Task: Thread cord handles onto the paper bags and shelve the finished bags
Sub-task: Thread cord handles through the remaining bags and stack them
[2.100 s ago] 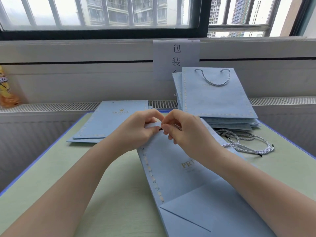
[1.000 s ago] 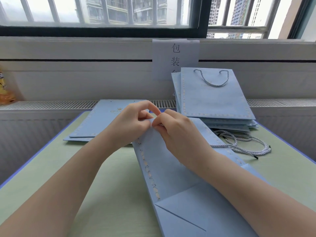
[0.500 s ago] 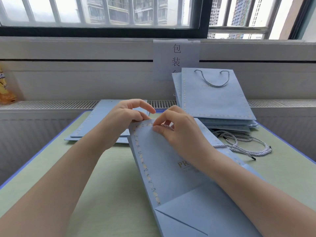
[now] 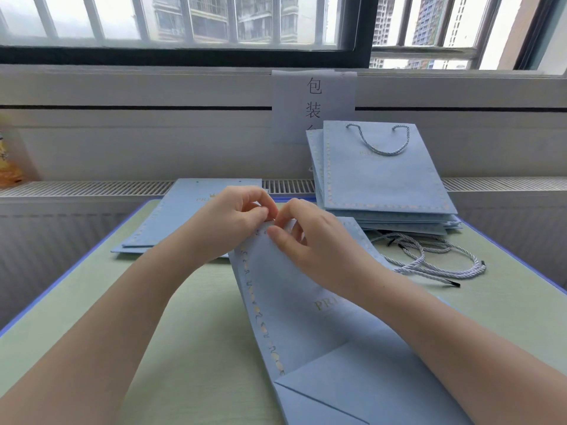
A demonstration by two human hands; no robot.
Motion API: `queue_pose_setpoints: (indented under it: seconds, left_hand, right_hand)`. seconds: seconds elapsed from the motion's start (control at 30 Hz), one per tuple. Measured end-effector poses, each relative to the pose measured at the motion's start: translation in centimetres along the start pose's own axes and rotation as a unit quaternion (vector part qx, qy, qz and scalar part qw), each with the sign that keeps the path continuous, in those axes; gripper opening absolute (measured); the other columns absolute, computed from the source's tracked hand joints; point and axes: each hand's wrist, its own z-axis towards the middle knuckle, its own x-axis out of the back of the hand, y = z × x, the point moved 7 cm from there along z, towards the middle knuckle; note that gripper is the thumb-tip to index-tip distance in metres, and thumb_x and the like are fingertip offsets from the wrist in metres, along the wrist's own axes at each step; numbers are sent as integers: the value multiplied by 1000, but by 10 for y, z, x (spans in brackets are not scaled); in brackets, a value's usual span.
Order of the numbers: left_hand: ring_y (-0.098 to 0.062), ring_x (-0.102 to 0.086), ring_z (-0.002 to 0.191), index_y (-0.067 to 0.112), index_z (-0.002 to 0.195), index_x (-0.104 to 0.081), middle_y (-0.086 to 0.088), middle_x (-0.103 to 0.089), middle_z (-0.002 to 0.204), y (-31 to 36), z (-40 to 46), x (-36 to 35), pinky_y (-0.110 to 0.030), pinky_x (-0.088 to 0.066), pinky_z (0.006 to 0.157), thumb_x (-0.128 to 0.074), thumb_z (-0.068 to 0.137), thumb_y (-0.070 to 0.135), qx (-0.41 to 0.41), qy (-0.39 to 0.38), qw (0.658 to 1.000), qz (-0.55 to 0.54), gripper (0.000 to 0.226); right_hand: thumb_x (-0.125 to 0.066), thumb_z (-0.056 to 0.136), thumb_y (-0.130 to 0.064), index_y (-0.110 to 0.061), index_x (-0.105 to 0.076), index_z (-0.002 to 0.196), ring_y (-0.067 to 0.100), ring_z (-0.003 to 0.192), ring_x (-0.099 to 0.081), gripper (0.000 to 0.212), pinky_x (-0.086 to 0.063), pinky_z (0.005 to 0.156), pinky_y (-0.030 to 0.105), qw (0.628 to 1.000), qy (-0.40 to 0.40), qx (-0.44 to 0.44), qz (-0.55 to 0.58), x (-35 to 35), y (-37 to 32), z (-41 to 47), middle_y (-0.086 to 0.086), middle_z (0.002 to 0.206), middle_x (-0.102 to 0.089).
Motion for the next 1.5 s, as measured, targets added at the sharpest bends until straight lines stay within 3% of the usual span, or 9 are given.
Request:
queue_pose_setpoints:
  seconds: [0.1, 0.27, 0.43, 0.67, 0.97, 1.13, 1.3, 1.4, 1.5]
  left_hand:
    - [-31, -57, 69, 16, 81, -64, -13, -68, 79, 5, 0, 1, -44, -48, 70, -46, 94, 5, -63, 43, 996, 55, 25]
    - [-10, -63, 71, 15, 85, -59, 8, -68, 74, 25, -10, 12, -16, -47, 63, -47, 89, -3, -173, 138, 966, 132, 22]
    - [-1, -61, 74, 11, 87, -64, 8, -67, 75, 15, -5, 13, -7, -44, 72, -55, 85, -8, -186, 141, 958, 169, 21]
    - [-1, -52, 78, 15, 93, -71, 4, -58, 88, -17, 6, -14, -7, -38, 70, -64, 89, 20, -59, -24, 980, 190, 10]
    - [-10, -45, 72, 13, 86, -64, 11, -47, 73, -28, 9, -4, -13, -28, 54, -56, 94, 21, 25, -18, 967, 251, 14]
    - [-23, -53, 93, 9, 94, -66, 1, -54, 85, -39, 10, 6, -25, -34, 70, -53, 94, 11, 57, -14, 945, 322, 13]
    - [-5, -57, 99, 31, 107, -60, 13, -62, 99, 5, 0, -5, -27, -44, 84, -50, 82, 53, -58, 37, 994, 86, 34]
    - [-3, -62, 101, 30, 101, -61, 7, -68, 104, 17, -7, -39, -19, -46, 85, -56, 84, 39, -90, -70, 993, -22, 21]
    - [-12, -64, 67, 12, 80, -62, 3, -68, 66, 19, -8, -40, -18, -46, 69, -49, 97, 13, -123, -56, 988, -70, 22]
  right_hand:
    - [-60, 90, -27, -23, -44, 87, 6, 70, -39, 17, -34, 65, 14, 999, -15, 26, -40, 1, -6, -3, -6, 89, -44]
    - [-57, 92, -19, -14, -47, 92, 12, 77, -38, 11, -32, 67, 20, 997, -36, 9, -71, 3, -2, -2, -5, 92, -40]
    - [-51, 92, -8, -17, -44, 87, 14, 71, -42, 12, -31, 64, 21, 996, -39, -2, -81, 3, 3, -2, -6, 92, -38]
    - [-58, 88, -1, -19, -50, 81, 1, 74, -54, 21, -43, 70, 12, 999, -3, -40, 16, 10, 7, 0, -1, 100, -49]
    - [-64, 84, 4, -14, -61, 79, 2, 70, -61, 20, -46, 70, 11, 946, 159, -67, 274, 64, 8, 4, -3, 76, -65]
    - [-64, 84, 3, -10, -60, 85, -2, 68, -59, 14, -46, 71, 13, 914, 309, -53, 257, 101, 21, -3, -1, 77, -62]
    - [-63, 84, 5, -16, -60, 80, 1, 68, -58, 22, -47, 71, 14, 939, 232, -46, 249, 81, 12, -1, -2, 76, -63]
    - [-63, 84, 7, -13, -60, 82, 2, 70, -59, 20, -45, 69, 12, 950, 178, -22, 256, 64, 0, 0, -1, 77, -63]
    - [-63, 84, 4, -13, -61, 84, 5, 72, -60, 17, -46, 71, 15, 956, 193, -6, 221, 71, 2, 0, -3, 77, -63]
